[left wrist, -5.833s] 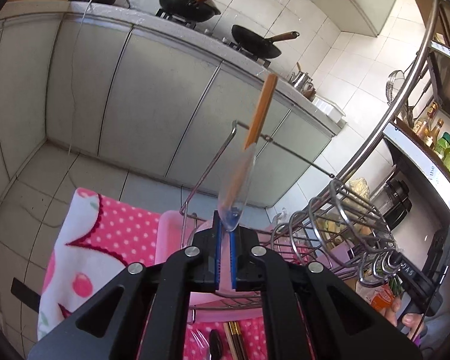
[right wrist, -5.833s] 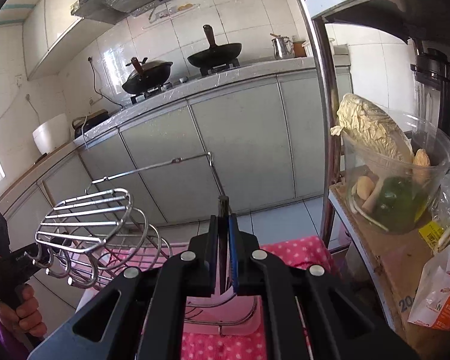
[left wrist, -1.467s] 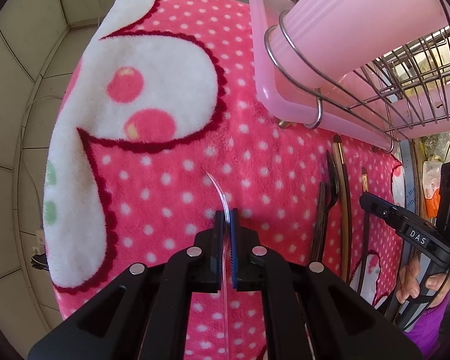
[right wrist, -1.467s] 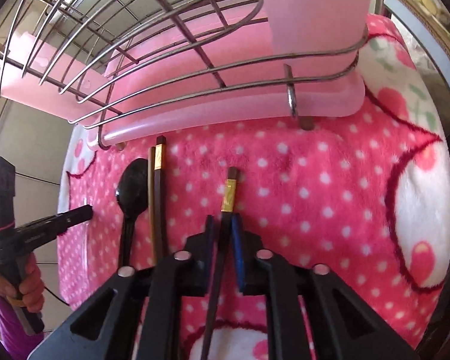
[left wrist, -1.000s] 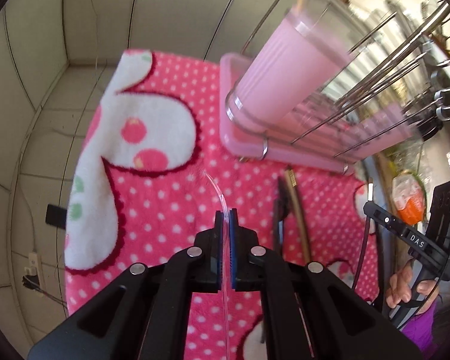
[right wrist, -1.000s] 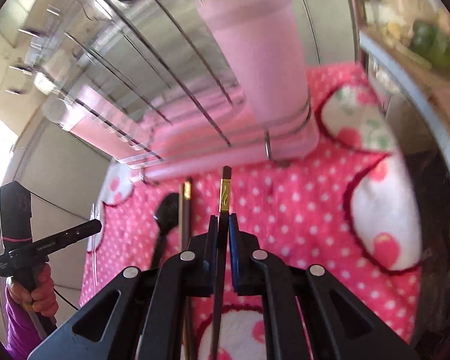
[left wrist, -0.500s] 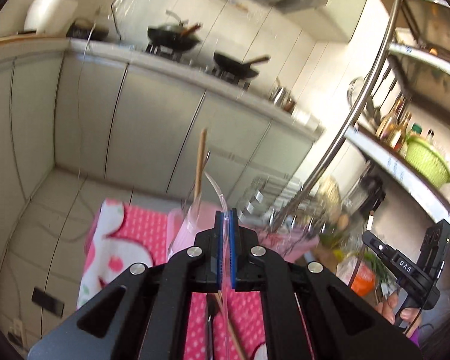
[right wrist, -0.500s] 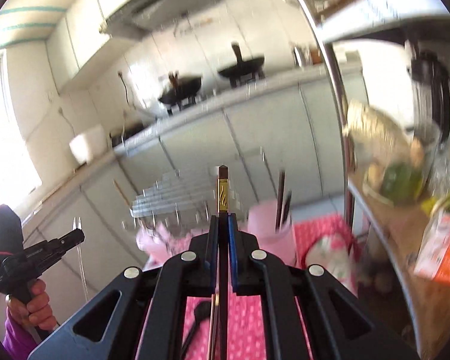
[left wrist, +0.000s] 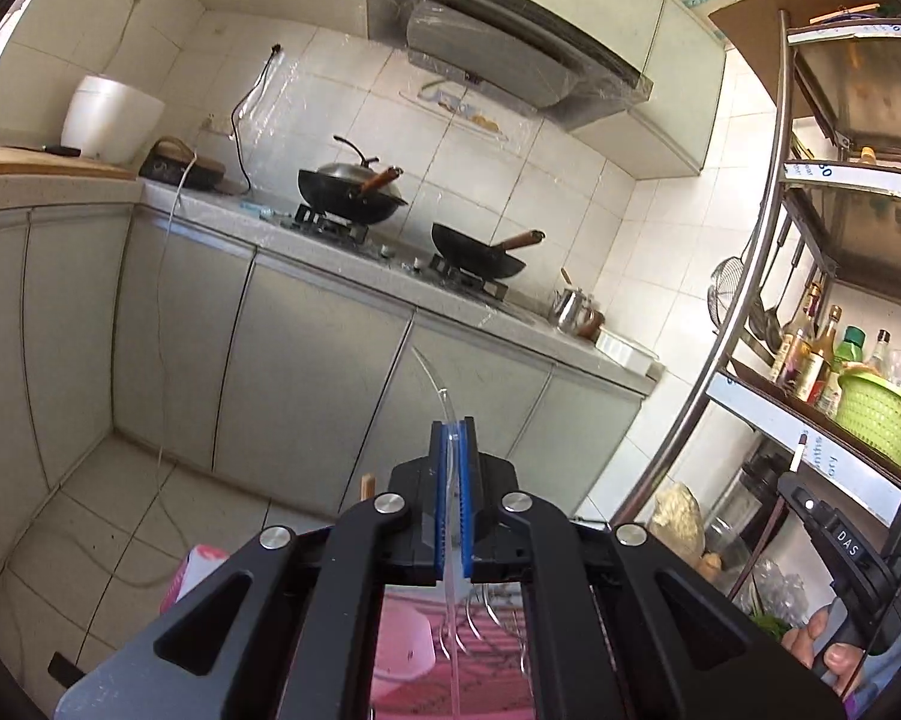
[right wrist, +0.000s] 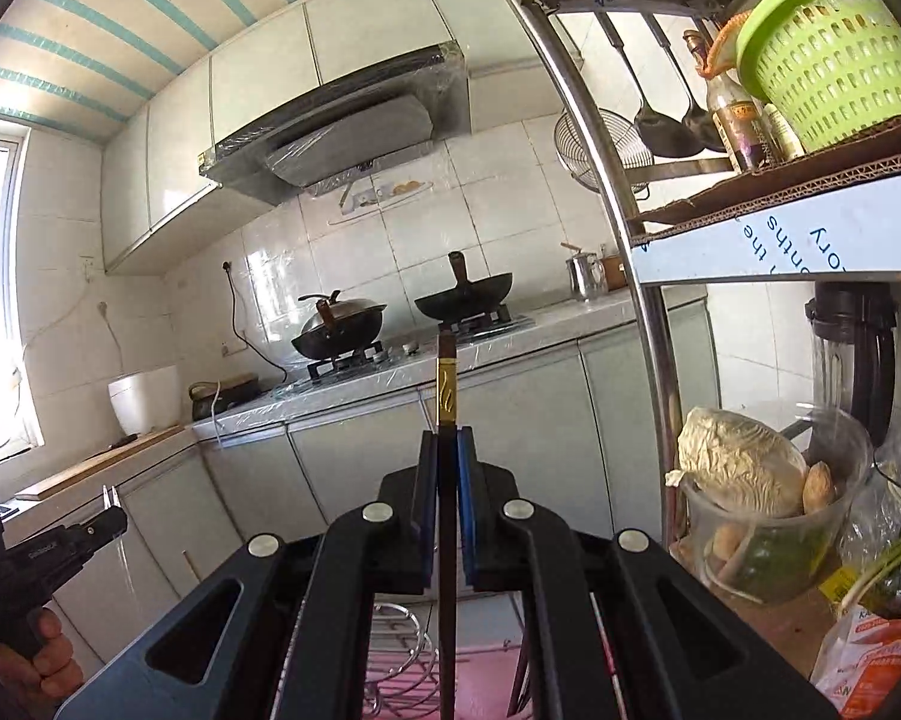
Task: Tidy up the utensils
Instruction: 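Lift the clear fork with the left tool while the right tool grasps and lifts a gold-tipped chopstick, then lower the fork into the pink cup and open the left tool while the right tool drops the chopstick in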
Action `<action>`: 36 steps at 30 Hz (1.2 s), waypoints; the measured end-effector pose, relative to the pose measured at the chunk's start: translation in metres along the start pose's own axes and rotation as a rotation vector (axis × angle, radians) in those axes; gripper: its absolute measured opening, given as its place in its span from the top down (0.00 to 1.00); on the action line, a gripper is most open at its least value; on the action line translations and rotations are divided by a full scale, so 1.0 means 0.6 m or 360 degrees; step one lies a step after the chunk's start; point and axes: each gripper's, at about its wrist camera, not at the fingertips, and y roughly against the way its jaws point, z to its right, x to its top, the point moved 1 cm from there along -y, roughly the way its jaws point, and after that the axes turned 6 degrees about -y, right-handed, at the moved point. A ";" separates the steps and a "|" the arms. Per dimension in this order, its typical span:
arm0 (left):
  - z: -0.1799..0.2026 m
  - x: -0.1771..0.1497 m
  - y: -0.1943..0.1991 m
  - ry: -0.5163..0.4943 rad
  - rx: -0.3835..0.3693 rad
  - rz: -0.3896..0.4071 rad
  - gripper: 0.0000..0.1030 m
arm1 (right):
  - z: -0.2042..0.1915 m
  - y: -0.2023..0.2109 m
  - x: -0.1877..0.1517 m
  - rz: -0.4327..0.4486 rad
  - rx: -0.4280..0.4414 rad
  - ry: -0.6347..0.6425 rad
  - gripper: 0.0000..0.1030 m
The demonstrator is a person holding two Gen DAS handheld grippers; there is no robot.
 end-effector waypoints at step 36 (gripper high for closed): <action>0.009 -0.097 -0.028 -0.0247 0.0111 0.0174 0.97 | 0.070 -0.019 -0.126 -0.0129 -0.0105 -0.0020 0.94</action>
